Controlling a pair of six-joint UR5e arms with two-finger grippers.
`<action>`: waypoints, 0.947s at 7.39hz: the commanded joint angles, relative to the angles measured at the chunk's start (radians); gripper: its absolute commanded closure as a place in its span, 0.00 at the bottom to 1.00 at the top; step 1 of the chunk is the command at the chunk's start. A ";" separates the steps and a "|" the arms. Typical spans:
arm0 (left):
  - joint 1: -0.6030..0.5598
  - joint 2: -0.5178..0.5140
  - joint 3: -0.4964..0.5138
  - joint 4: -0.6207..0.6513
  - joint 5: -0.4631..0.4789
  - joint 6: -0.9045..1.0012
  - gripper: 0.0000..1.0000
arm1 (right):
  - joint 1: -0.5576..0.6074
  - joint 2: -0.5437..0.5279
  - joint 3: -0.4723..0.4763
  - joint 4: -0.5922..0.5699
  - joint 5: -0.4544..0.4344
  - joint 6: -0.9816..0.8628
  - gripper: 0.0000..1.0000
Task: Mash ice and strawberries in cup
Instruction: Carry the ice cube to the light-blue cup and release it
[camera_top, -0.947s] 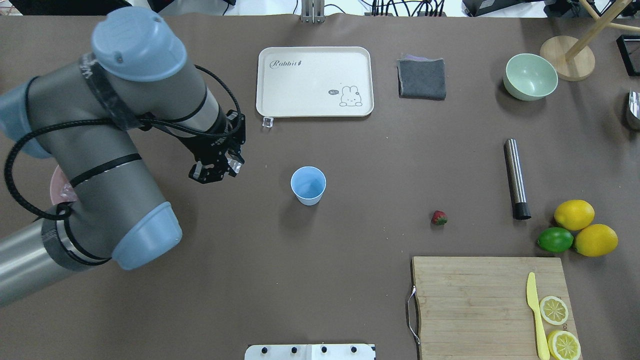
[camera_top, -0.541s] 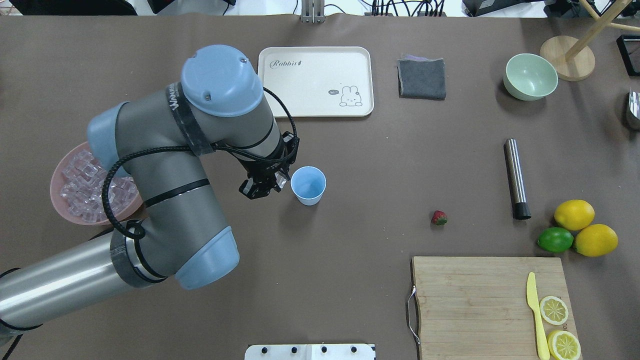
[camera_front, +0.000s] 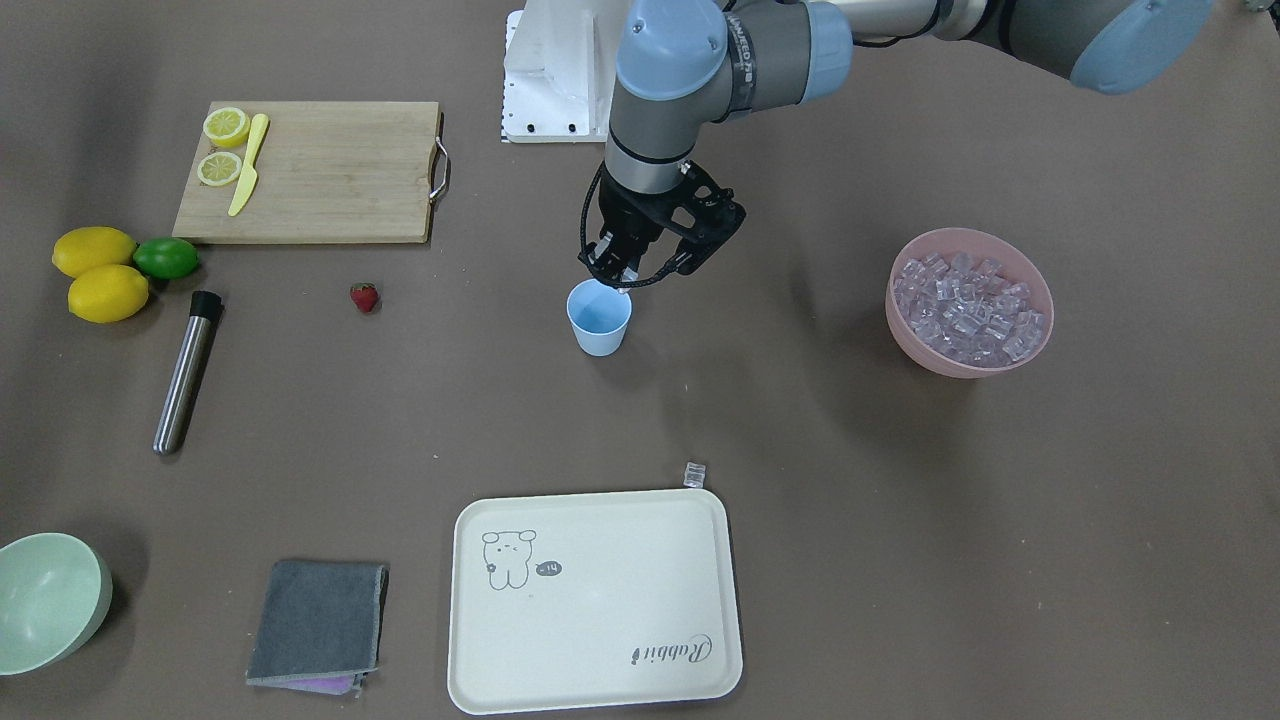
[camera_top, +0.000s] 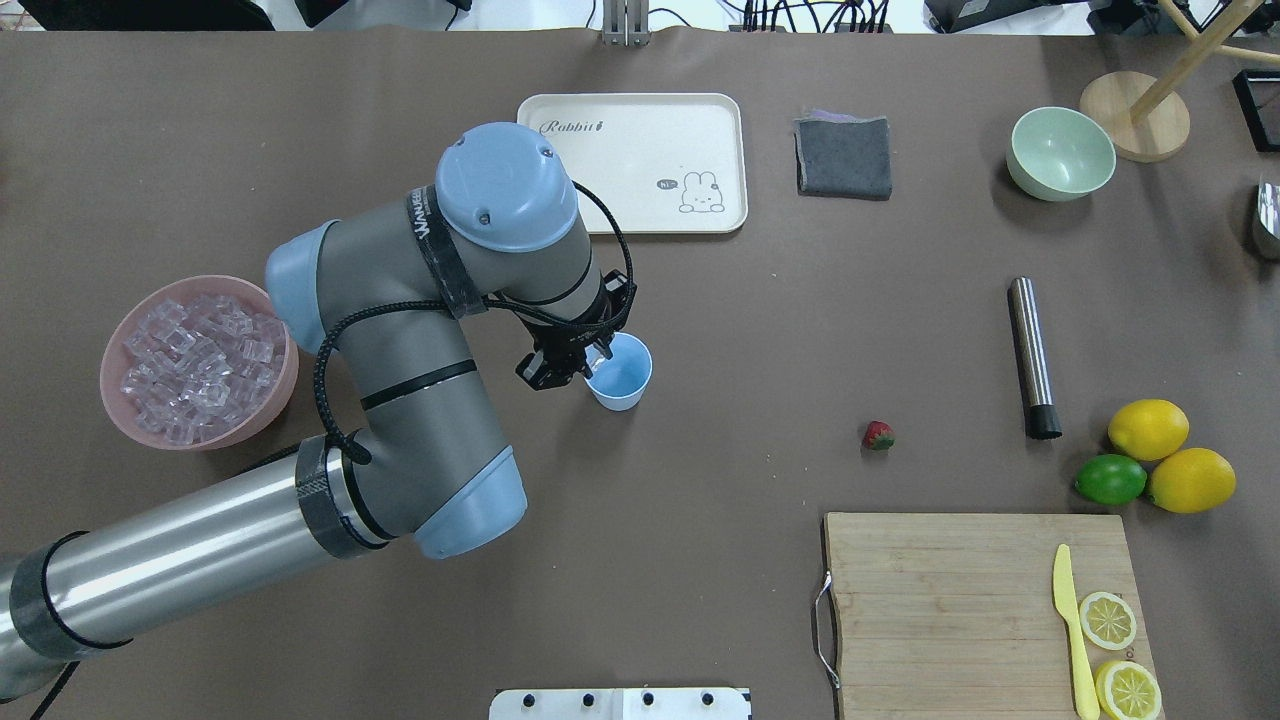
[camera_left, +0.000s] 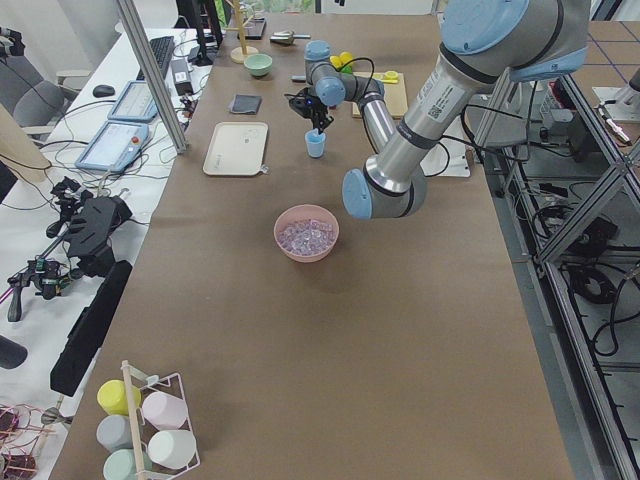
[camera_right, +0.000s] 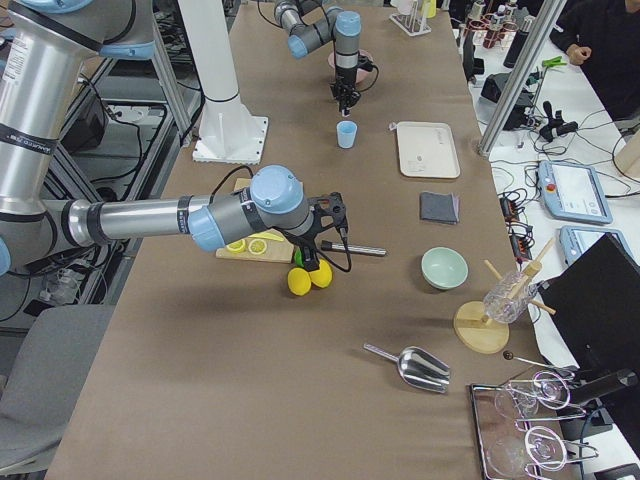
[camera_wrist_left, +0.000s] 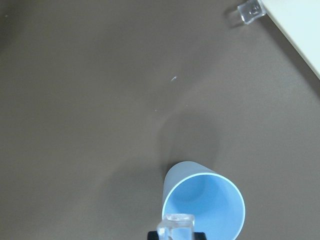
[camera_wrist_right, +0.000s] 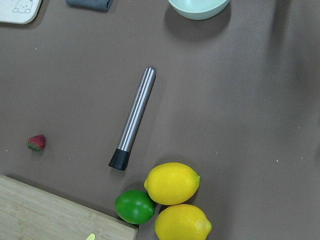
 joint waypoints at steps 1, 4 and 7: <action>0.024 -0.015 0.028 -0.036 0.022 0.004 1.00 | -0.001 -0.001 -0.008 0.000 -0.001 0.000 0.00; 0.025 -0.019 0.027 -0.040 0.043 0.011 0.04 | -0.001 -0.002 -0.018 0.000 -0.001 0.000 0.00; -0.026 0.011 -0.037 -0.025 0.036 0.163 0.04 | -0.001 -0.001 -0.025 0.000 -0.001 0.000 0.00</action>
